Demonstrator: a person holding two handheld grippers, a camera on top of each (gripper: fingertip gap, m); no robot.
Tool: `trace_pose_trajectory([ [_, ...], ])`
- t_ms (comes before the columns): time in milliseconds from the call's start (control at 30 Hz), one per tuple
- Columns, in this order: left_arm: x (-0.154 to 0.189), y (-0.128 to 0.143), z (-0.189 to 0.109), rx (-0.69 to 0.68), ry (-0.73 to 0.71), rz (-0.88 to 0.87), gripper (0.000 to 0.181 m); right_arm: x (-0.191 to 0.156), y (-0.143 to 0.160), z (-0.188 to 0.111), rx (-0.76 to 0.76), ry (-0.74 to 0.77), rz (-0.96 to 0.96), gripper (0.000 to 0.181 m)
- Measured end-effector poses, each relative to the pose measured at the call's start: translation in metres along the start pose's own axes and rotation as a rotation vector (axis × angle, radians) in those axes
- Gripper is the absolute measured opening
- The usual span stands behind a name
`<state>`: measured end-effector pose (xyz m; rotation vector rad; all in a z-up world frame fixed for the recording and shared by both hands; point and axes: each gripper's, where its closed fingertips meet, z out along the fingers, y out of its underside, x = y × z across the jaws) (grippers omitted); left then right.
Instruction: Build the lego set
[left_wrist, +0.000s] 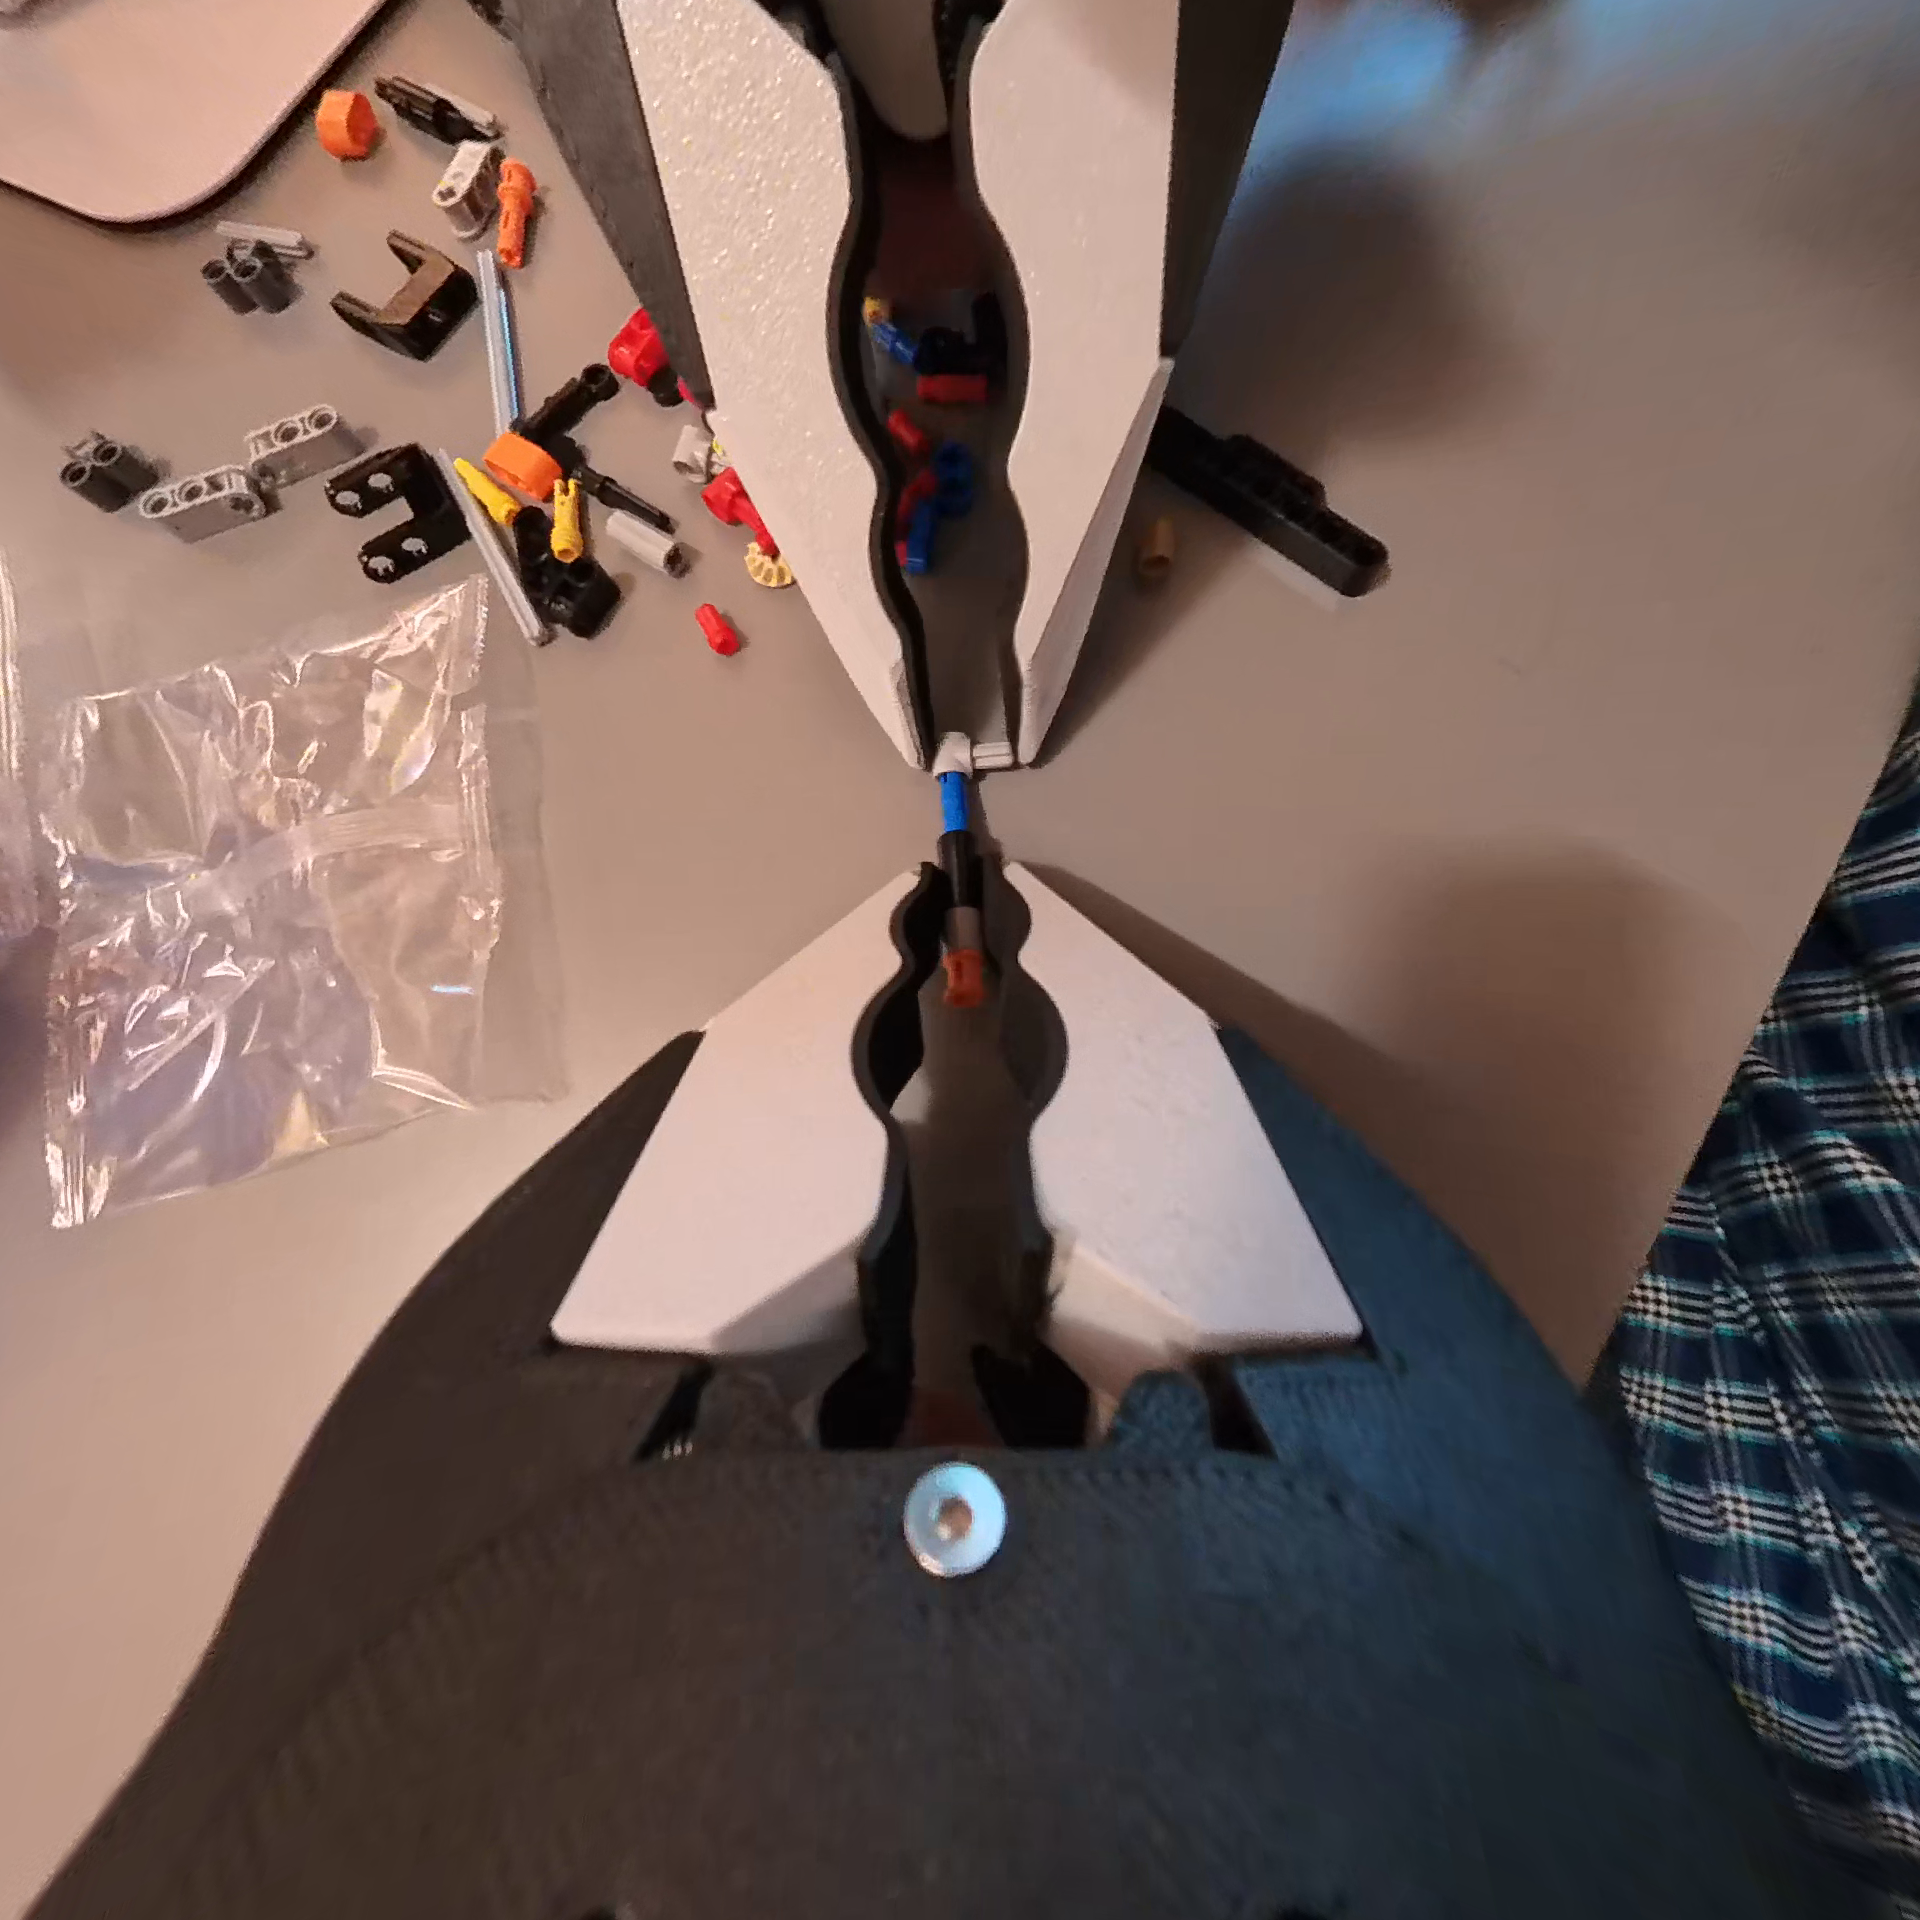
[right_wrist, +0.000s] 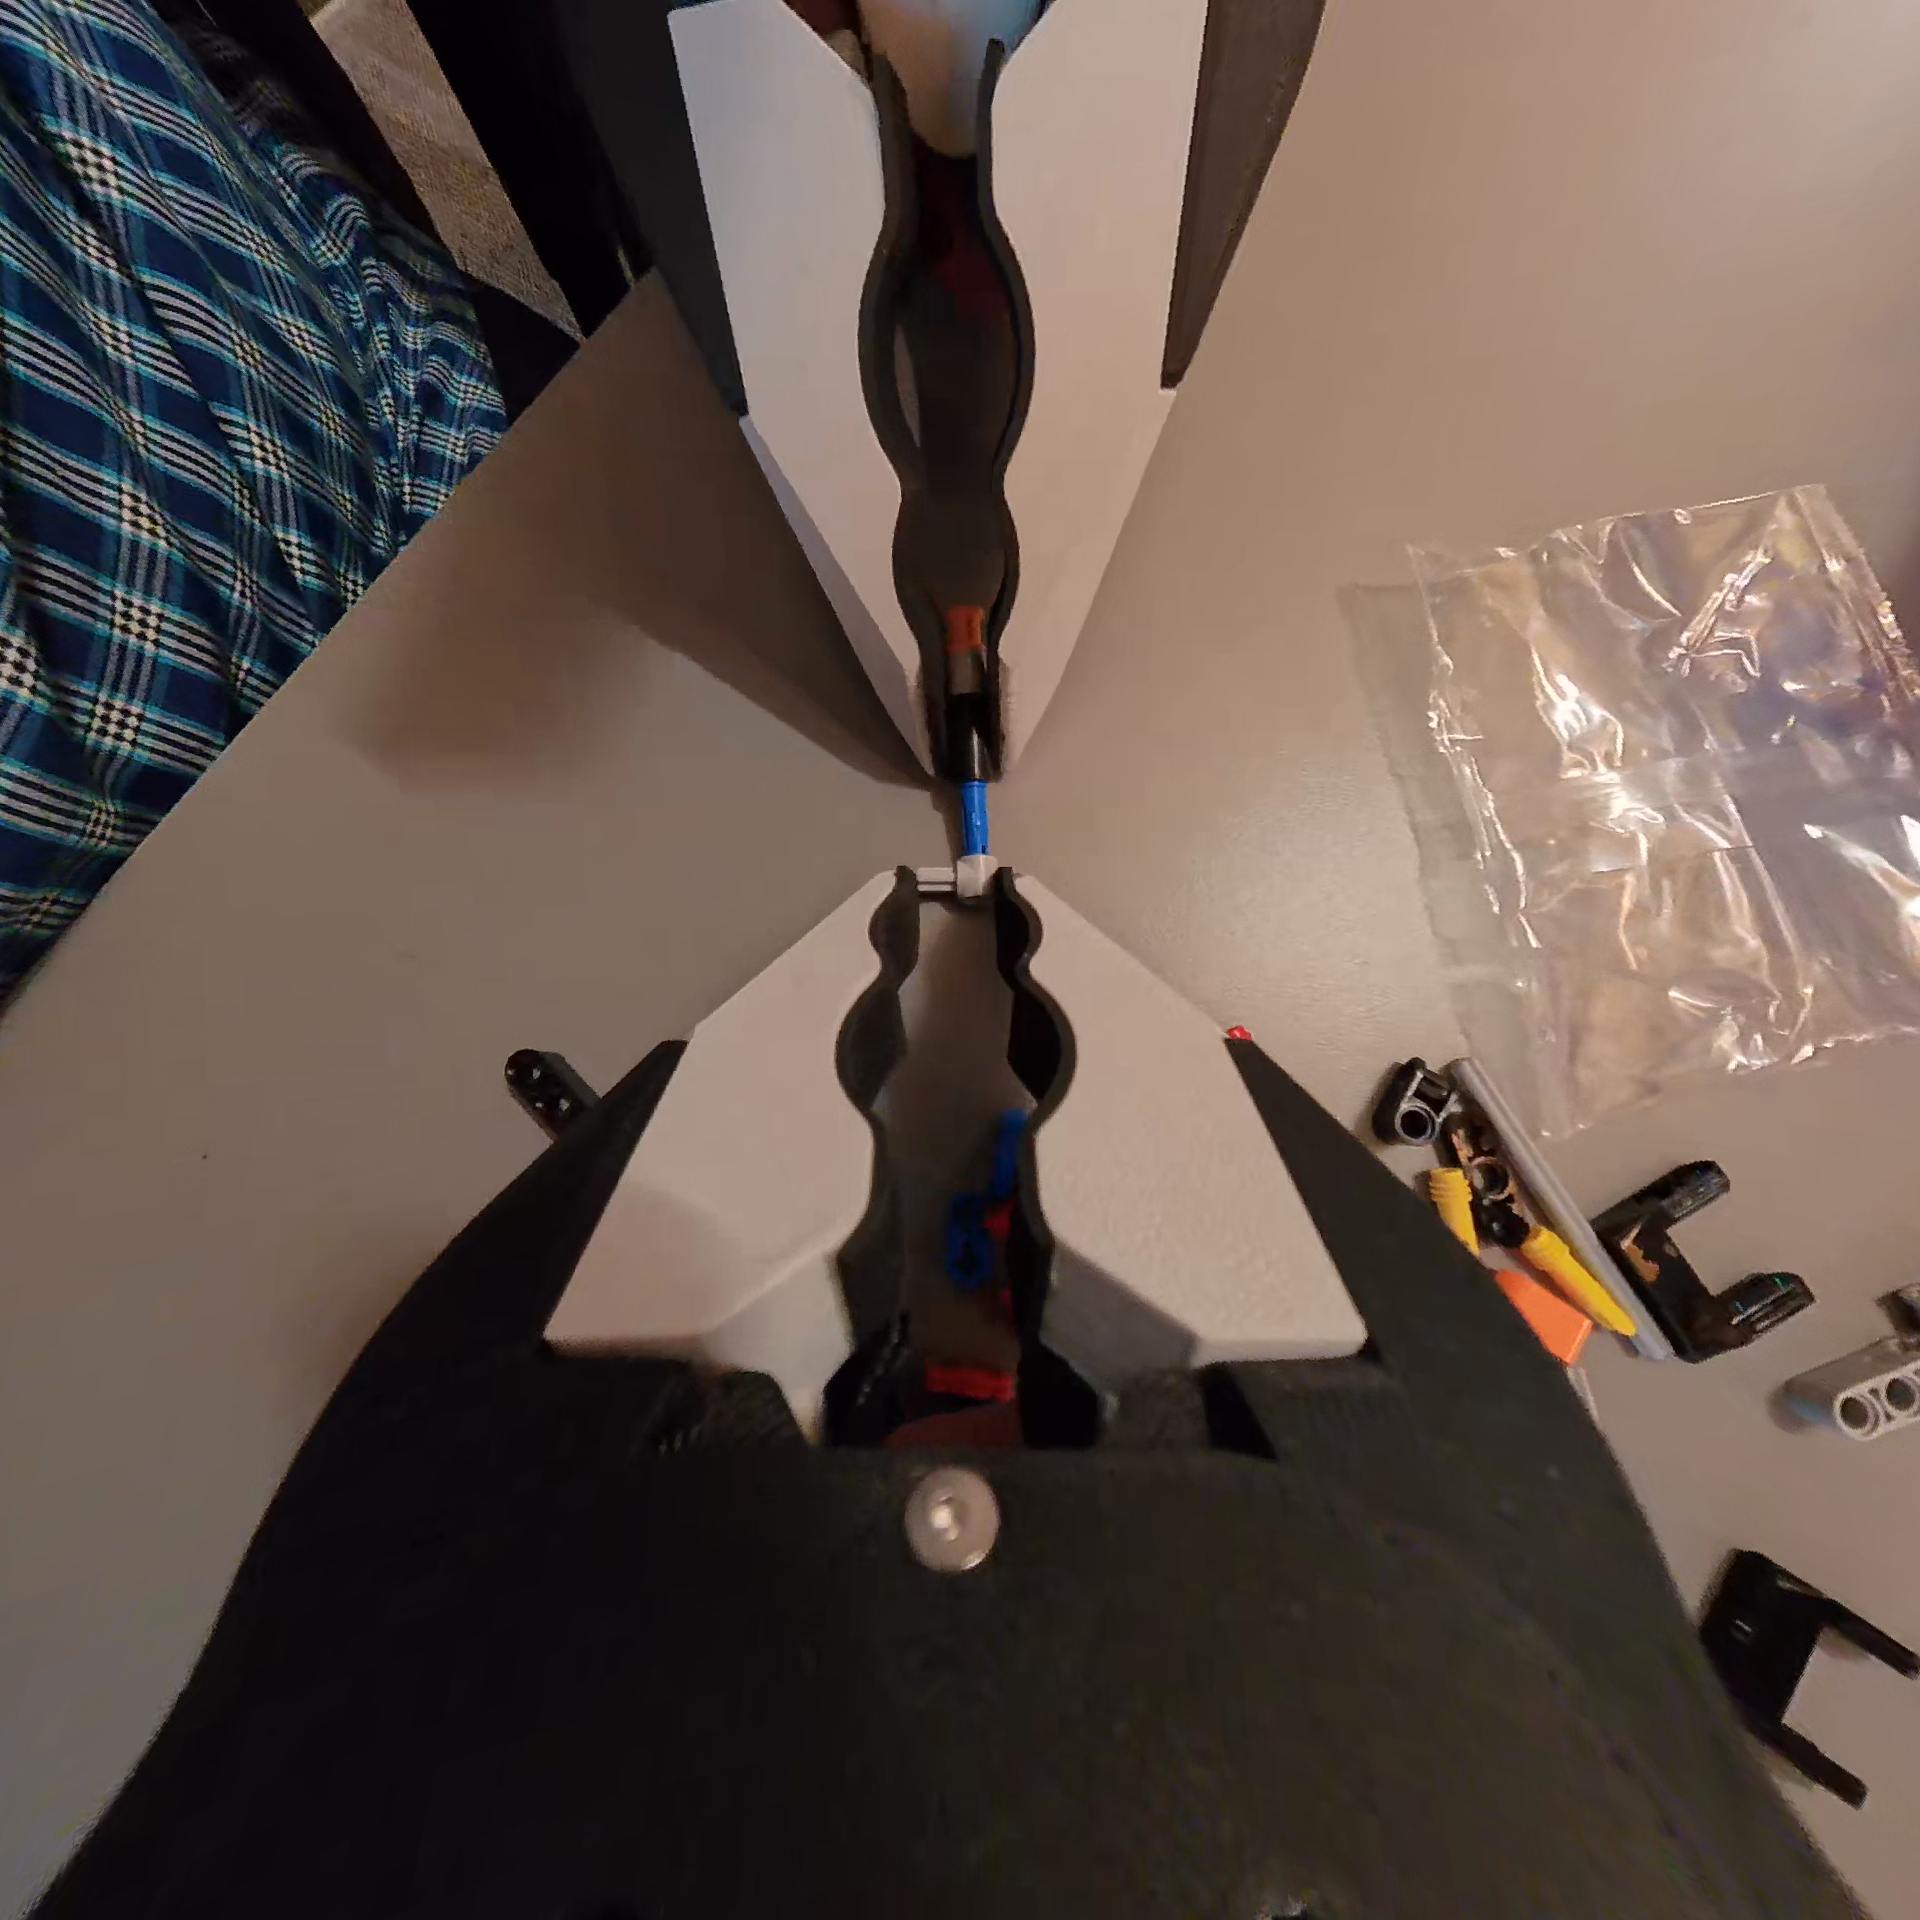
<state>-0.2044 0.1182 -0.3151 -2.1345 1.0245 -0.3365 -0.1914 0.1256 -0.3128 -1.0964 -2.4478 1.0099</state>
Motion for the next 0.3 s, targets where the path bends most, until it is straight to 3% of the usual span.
trace_pose_trajectory([
  [33, -0.0002, 0.0, 0.0001, 0.0, 0.004, 0.006, 0.006, 0.0001, -0.0001, 0.0, 0.003, -0.006, -0.005, 0.013],
  [300, -0.0006, -0.0006, 0.0001, 0.003, 0.014, 0.009, 0.006, 0.0002, 0.0002, 0.0001, -0.001, -0.008, -0.004, 0.013],
])
